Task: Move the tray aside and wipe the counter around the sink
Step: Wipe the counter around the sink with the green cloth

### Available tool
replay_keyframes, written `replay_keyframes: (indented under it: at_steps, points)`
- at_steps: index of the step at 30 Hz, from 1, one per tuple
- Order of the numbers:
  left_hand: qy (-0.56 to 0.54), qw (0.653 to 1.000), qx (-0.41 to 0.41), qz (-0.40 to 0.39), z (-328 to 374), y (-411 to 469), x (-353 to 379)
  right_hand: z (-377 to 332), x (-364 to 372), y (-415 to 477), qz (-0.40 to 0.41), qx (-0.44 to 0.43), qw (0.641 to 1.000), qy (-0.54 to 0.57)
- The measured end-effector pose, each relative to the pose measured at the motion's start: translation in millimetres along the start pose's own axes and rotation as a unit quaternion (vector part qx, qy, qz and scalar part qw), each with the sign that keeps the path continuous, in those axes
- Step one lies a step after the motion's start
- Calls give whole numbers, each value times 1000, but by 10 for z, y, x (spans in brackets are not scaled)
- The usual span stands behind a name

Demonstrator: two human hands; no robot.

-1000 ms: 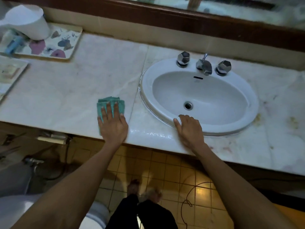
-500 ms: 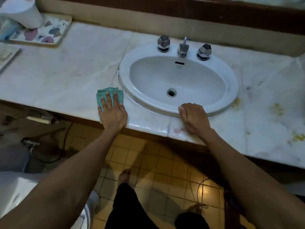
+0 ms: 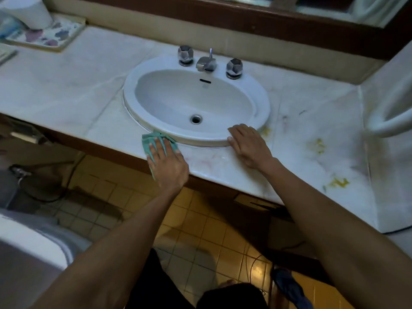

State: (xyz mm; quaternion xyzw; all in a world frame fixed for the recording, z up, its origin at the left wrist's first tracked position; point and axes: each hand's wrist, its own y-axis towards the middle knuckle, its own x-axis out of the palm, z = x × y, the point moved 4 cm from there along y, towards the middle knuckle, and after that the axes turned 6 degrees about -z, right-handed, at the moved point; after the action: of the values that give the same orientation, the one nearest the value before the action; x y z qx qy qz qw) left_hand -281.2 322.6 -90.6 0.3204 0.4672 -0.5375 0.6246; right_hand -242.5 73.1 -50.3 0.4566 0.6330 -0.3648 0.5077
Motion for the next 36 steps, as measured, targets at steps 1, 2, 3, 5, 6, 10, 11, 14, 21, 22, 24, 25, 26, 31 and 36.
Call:
replay_keyframes:
  at_steps: [1, 2, 3, 5, 6, 10, 11, 14, 21, 22, 24, 25, 26, 31, 36]
  points:
    - [-3, 1000, 0, -6, 109, -110, 55, 39, -11, -56, -6, -1, 1000, 4]
    - [-3, 1000, 1, -9, 209, -216, 108, 84, -12, -112, -14, 4, 1000, 11]
    - [0, 1000, 6, -13, 303, -316, 154, 125, -13, -166, -22, 13, 999, 22]
    - [12, 999, 35, -31, 520, -522, 257, 202, -23, -266, -37, 30, 998, 45]
    - [19, 997, 58, -44, 647, -634, 311, 235, -34, -318, -42, 37, 997, 53]
    - [41, 978, 178, -97, 985, -950, 468, 409, -107, -559, -46, 72, 993, 81]
    - [50, 969, 212, -114, 950, -919, 444, 450, -132, -620, -43, 80, 992, 86]
    - [96, 914, 360, -161, 578, -665, 220, 512, -166, -805, -36, 100, 990, 95]
    - [124, 939, 298, -119, -662, 178, -367, 234, -37, -782, -16, 125, 984, 124]
    - [111, 958, 246, -97, -811, 261, -406, 135, -22, -728, -15, 119, 985, 123]
    - [78, 989, 114, -53, -933, 355, -441, -51, -4, -608, -11, 109, 986, 129]
    - [57, 996, 49, -39, -884, 353, -427, -126, 0, -546, -9, 109, 984, 137]
    - [35, 999, -2, -32, -761, 326, -381, -177, 13, -489, -7, 111, 983, 144]
    - [-5, 998, -10, -59, 198, -115, 26, -173, 31, -437, -17, 130, 983, 131]
    - [-3, 995, 19, -94, 761, -566, 281, 127, -52, -759, -15, 193, 973, 127]
